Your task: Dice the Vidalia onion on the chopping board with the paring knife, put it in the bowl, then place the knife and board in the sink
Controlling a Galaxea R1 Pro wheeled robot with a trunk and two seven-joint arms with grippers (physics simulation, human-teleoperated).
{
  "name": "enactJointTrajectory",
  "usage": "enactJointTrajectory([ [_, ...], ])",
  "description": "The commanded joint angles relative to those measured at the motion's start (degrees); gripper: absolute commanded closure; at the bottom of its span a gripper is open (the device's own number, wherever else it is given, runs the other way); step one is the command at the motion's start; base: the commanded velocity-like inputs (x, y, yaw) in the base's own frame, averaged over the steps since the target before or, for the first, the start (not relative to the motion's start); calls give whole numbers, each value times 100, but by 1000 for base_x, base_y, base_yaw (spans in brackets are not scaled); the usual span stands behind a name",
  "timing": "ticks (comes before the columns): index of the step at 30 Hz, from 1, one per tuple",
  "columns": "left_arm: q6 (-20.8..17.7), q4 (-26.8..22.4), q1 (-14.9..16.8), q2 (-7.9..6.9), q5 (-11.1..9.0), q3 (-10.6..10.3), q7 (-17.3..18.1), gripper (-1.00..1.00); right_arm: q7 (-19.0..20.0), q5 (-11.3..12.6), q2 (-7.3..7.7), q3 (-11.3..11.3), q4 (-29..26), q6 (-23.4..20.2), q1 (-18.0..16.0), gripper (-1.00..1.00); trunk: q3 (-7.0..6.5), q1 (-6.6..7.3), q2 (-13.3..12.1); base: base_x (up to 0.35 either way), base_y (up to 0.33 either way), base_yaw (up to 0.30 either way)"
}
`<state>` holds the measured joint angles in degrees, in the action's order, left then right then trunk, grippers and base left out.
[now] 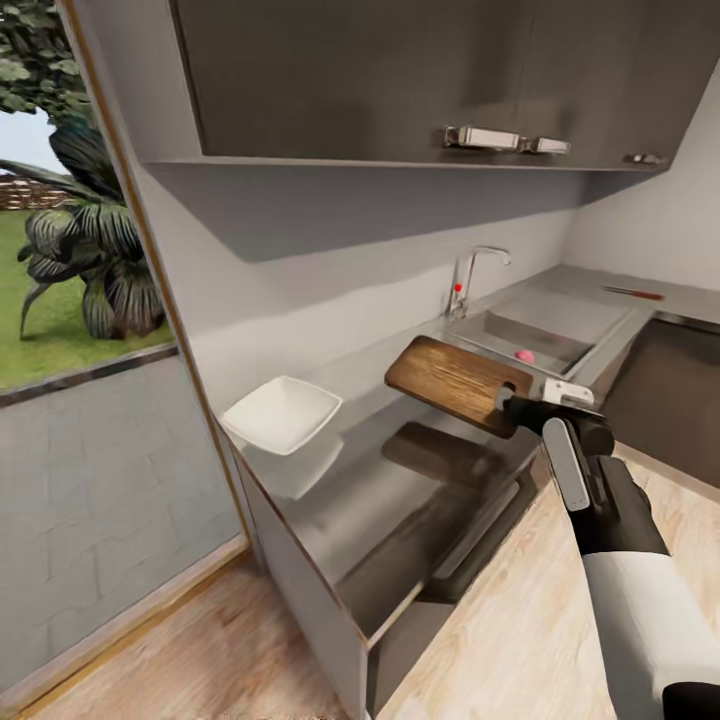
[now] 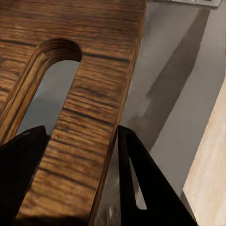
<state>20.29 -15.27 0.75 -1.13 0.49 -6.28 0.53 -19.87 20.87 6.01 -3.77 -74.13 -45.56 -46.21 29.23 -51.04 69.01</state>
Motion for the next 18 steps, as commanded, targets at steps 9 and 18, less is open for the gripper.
enactJointTrajectory([
  [9,19,6,4,-1,12,-37,0,-100,515,35,198,1,-66,-162,-2,100,60,0,3,0,-334,204],
  [18,18,6,4,-1,4,-40,0,-100,740,40,242,8,-67,-171,-2,100,114,0,3,0,-334,204],
])
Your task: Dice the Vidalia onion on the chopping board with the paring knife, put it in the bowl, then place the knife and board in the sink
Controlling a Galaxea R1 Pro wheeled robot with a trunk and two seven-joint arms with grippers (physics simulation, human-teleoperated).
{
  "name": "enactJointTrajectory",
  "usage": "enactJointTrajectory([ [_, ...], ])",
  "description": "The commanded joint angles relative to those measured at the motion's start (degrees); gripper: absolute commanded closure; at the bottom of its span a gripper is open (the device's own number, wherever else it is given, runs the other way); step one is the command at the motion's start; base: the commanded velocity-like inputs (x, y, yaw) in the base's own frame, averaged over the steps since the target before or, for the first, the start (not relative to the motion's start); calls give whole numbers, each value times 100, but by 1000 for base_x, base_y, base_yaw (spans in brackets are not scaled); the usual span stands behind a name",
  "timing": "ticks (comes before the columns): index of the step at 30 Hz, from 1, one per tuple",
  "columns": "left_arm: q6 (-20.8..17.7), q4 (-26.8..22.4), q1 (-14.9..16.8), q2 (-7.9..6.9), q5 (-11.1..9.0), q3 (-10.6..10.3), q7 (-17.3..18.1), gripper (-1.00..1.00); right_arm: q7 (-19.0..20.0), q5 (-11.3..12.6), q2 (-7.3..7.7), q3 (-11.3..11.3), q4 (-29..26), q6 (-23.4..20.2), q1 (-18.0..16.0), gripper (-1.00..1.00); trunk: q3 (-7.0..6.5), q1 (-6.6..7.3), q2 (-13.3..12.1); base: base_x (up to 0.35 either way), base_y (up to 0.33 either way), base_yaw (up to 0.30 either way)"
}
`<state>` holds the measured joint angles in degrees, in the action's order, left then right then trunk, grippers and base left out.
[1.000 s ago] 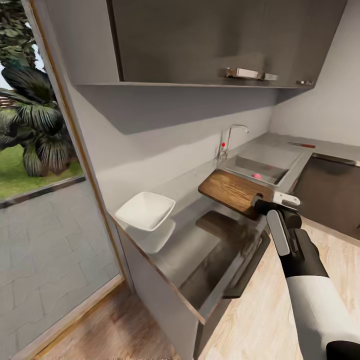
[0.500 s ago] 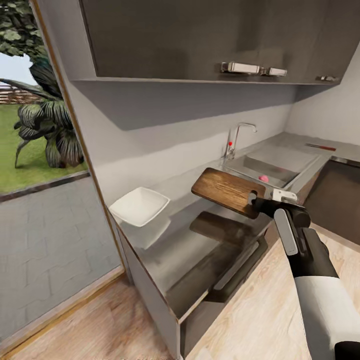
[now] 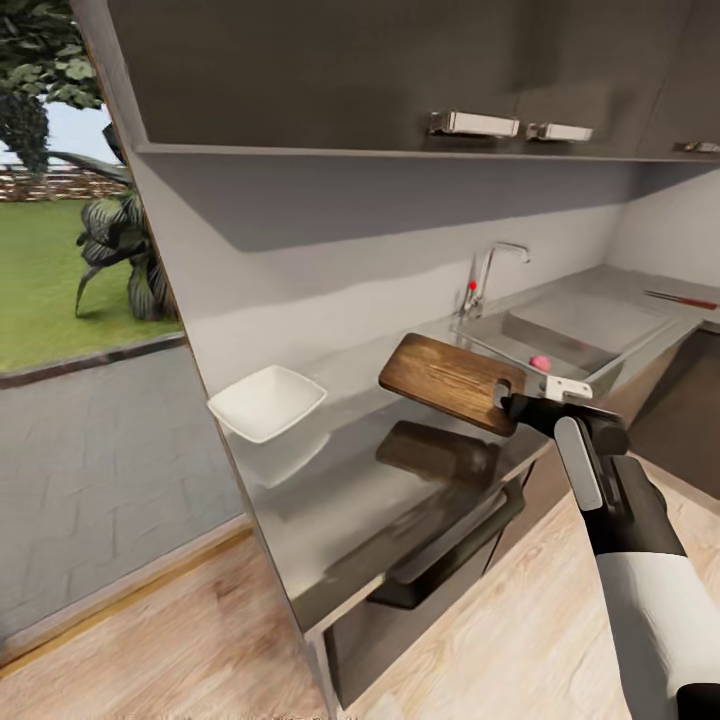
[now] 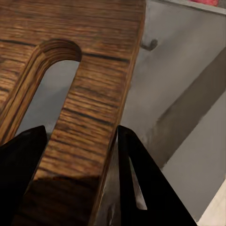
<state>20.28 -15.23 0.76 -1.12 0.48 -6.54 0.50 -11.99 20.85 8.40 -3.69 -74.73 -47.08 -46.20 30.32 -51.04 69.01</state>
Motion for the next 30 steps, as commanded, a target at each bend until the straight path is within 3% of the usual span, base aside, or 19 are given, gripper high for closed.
enactJointTrajectory([
  [1,17,3,3,-3,4,-14,3,-100,-27,40,4,0,-7,-19,-3,100,11,0,3,0,-334,204],
  [9,19,3,3,-3,8,-9,-6,-100,56,42,4,8,-7,-20,-3,100,60,0,3,0,-334,204],
  [15,19,3,3,-3,5,-5,-6,-100,56,38,4,183,-7,-20,-3,100,96,0,3,0,-334,204],
  [24,19,3,3,-3,4,-5,-6,-100,90,39,4,234,-7,-20,-3,100,150,0,3,0,-334,204],
  [30,19,3,3,-3,4,-5,-6,-100,100,34,4,463,-7,-20,-3,100,186,0,3,0,-334,204],
])
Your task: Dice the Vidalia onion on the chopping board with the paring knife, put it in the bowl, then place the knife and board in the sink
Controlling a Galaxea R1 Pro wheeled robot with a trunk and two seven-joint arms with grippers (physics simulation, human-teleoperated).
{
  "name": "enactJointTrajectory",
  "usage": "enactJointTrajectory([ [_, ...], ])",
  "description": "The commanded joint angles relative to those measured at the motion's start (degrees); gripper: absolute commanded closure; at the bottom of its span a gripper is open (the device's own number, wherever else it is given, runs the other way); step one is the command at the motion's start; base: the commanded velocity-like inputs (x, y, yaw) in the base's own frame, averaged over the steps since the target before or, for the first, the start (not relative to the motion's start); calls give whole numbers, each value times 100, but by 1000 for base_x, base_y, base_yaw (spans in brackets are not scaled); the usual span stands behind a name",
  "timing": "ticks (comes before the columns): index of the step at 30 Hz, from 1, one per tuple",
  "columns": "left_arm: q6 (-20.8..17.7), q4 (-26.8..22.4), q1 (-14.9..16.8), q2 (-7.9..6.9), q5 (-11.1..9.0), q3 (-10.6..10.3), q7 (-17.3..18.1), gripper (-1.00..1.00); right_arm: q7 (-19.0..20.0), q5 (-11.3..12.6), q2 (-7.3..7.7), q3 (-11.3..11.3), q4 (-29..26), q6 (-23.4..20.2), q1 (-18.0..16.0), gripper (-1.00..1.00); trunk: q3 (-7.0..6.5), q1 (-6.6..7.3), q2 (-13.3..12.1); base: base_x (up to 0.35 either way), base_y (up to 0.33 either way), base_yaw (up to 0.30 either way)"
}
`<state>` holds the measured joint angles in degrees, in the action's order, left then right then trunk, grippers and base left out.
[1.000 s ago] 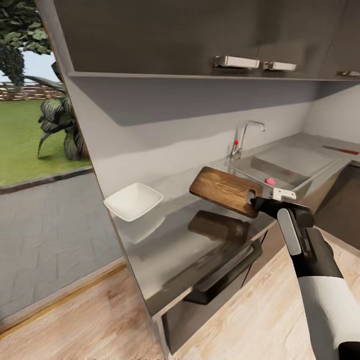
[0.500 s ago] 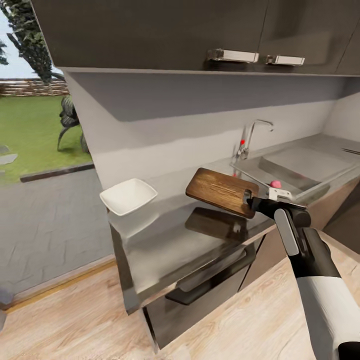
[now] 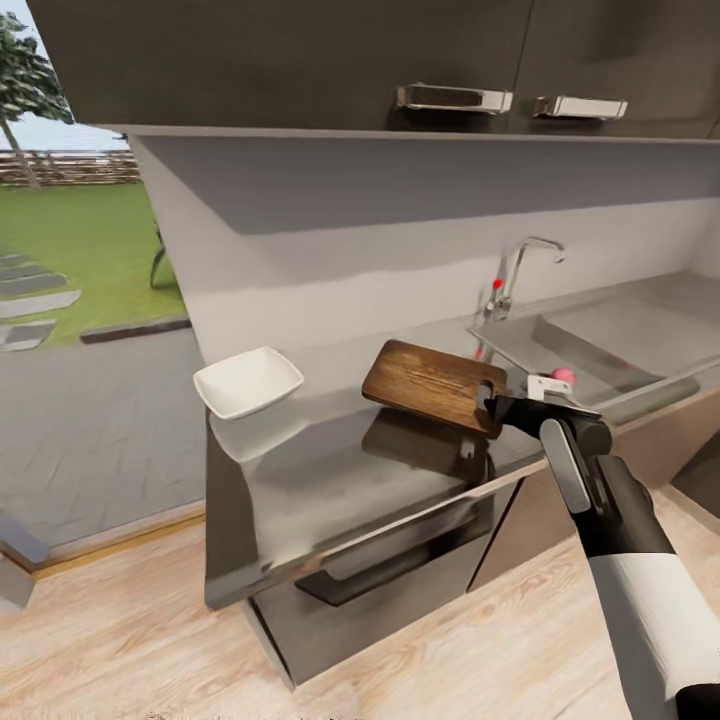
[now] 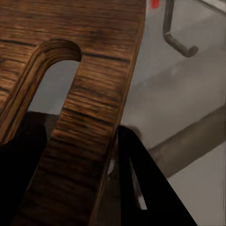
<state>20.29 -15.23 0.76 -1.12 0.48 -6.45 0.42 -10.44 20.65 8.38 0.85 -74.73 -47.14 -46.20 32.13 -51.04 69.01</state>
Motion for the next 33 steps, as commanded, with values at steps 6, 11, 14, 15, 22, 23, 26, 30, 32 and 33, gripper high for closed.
enactJointTrajectory([
  [6,19,3,3,-3,4,-15,2,-100,-55,54,6,37,-7,-15,-3,100,41,0,3,0,-334,204],
  [11,19,3,3,-3,4,-15,2,-100,-55,53,6,38,-7,-15,-3,100,71,0,3,0,-334,204],
  [14,19,3,3,-3,4,-19,2,-100,-55,53,6,40,-7,-15,-3,100,89,0,3,0,-333,204],
  [15,19,3,3,-3,4,-19,2,-100,-55,54,6,40,-7,-15,-3,100,95,0,3,0,-333,204],
  [22,19,3,3,-3,4,-16,2,-100,-55,58,6,47,-7,-15,-3,100,138,0,3,0,-334,204],
  [23,19,3,3,-3,4,-15,2,-100,-55,60,6,47,-7,-15,-3,100,144,0,3,0,-334,204],
  [26,19,3,3,-3,4,-16,2,-100,-55,61,6,50,-7,-15,-3,100,162,0,3,0,-333,204],
  [30,19,3,3,-3,4,-18,2,-100,-55,58,6,251,-7,-15,-3,100,186,0,3,0,-334,204],
  [32,19,3,3,-3,4,-17,2,-100,-55,57,6,397,-7,-15,-3,100,198,0,3,0,-334,204],
  [33,19,3,3,-3,4,-18,2,-100,-55,56,6,423,-7,-15,-3,100,204,0,3,0,-333,204],
])
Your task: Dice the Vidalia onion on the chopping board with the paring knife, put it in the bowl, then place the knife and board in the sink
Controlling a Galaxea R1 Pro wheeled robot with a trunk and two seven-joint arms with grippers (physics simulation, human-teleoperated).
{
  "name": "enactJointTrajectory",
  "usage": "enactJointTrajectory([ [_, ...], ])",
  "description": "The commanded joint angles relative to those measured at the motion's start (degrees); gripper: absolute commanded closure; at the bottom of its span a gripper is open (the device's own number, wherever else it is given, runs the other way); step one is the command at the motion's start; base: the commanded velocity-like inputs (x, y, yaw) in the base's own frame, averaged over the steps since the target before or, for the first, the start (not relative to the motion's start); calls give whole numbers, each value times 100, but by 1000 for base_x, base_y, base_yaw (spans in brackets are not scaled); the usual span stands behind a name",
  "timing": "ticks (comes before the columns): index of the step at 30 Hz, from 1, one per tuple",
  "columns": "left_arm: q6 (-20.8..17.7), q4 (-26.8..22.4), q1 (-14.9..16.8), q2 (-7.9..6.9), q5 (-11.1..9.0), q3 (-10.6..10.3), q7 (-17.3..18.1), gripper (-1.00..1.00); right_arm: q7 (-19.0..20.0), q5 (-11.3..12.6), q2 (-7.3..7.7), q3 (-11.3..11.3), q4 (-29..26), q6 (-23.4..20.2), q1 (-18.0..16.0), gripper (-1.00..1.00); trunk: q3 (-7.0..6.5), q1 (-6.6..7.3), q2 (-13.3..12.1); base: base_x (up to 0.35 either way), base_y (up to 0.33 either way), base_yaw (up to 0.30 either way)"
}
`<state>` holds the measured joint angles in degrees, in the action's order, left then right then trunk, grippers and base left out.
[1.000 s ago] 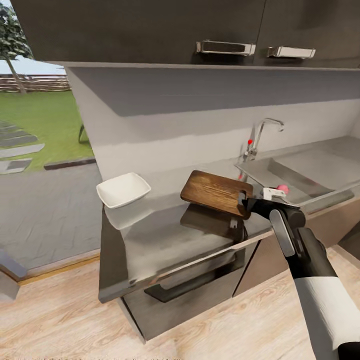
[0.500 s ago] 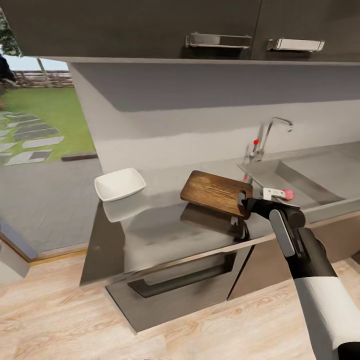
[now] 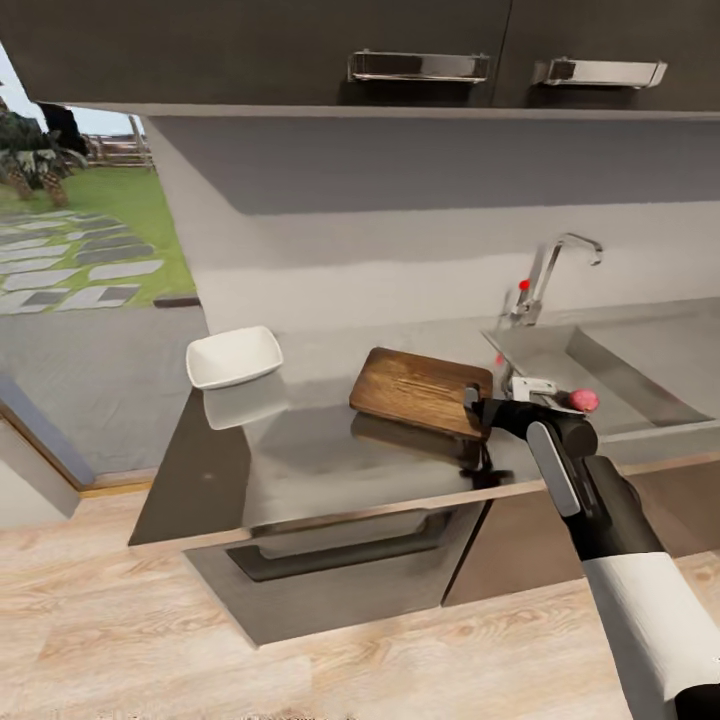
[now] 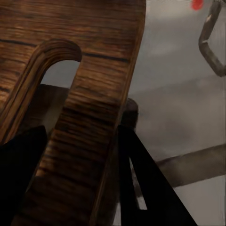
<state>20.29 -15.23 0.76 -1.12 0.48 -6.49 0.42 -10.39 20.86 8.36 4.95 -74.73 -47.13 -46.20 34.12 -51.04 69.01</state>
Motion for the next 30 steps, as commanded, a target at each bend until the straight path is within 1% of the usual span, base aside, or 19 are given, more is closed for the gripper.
enactJointTrajectory([
  [1,19,2,3,-3,4,-13,2,-100,-60,34,8,39,-7,-16,-3,100,11,0,3,0,-334,204],
  [15,16,2,3,-3,4,-11,2,-100,-60,39,8,88,1,-20,-3,100,96,0,3,0,-334,203],
  [17,18,2,3,-3,4,-10,2,-100,-60,36,8,151,-1,-26,-3,100,108,0,3,0,-334,198],
  [18,18,2,3,-3,4,-10,2,-100,-60,35,8,239,-2,-38,-3,100,115,0,3,0,-334,196],
  [19,17,2,3,-3,4,-10,2,-100,-60,33,8,424,-5,-125,-3,100,121,0,3,0,-334,193],
  [21,17,2,3,-3,4,-10,2,-100,-60,37,3,515,-6,-245,-3,100,134,0,3,0,-334,192],
  [26,15,2,3,-3,4,-10,2,-100,-3,46,-1,570,-7,-357,-3,100,168,0,3,0,-333,183],
  [30,17,2,3,-3,4,-10,2,-100,268,44,5,571,-7,-381,-3,100,197,0,3,0,-334,171],
])
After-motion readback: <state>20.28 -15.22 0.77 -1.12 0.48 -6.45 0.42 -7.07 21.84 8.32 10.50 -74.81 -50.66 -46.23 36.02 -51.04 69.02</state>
